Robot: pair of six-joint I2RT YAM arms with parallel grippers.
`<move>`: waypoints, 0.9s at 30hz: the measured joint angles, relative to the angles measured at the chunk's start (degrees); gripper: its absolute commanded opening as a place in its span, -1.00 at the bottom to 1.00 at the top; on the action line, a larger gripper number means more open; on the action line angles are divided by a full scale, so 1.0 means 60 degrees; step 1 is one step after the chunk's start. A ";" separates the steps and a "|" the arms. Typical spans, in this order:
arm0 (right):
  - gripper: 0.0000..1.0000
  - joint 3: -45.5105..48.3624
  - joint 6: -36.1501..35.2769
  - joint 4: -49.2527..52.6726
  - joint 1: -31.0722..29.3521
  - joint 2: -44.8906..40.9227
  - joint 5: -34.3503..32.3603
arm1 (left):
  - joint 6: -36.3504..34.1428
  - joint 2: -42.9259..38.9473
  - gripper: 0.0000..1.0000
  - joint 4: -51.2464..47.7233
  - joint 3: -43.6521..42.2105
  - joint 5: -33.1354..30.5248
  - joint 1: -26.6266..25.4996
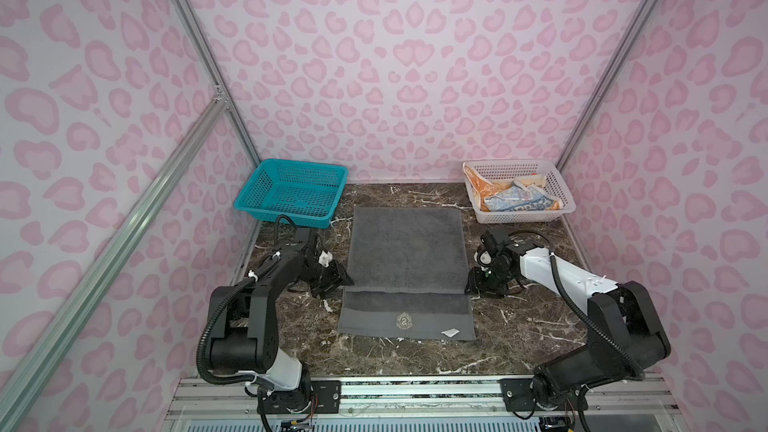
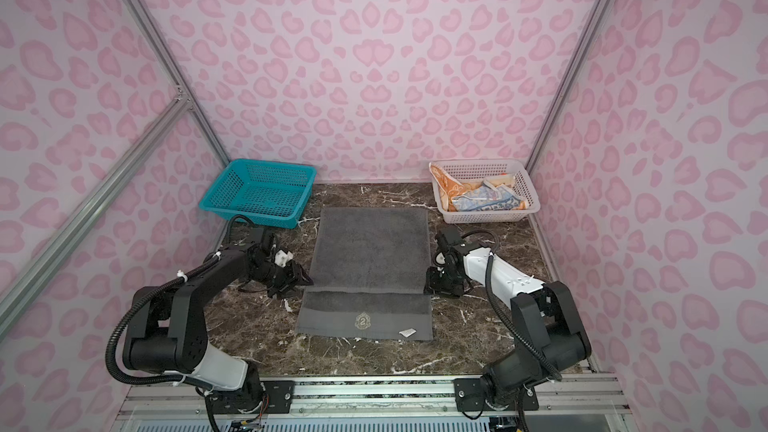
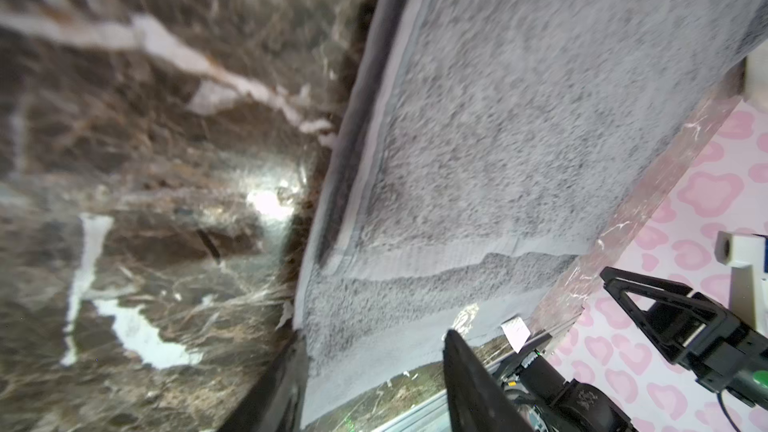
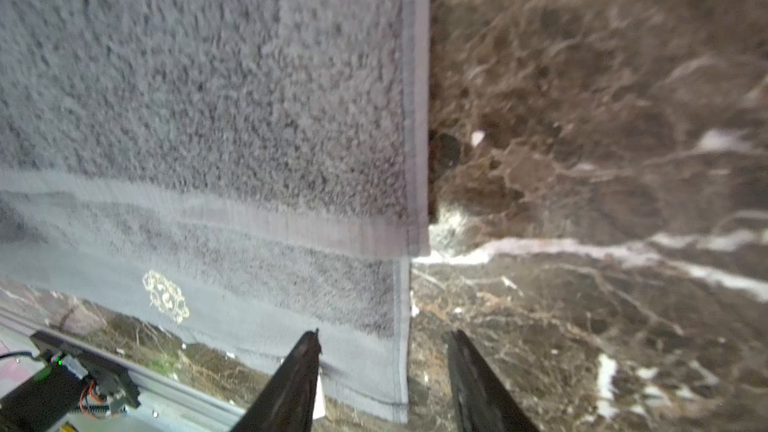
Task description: Fold and stack the towels
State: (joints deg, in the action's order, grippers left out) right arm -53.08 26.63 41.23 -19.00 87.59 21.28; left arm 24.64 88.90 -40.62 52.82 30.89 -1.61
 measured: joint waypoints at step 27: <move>-0.03 0.0062 0.1537 -0.2116 -0.0339 0.1235 -0.0517 | 0.0317 0.1716 0.06 0.1151 0.0521 -0.0178 -0.0470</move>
State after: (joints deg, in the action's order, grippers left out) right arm -52.71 35.86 28.53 -21.04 95.00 18.17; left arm 26.55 99.20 -33.71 55.94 29.82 -4.43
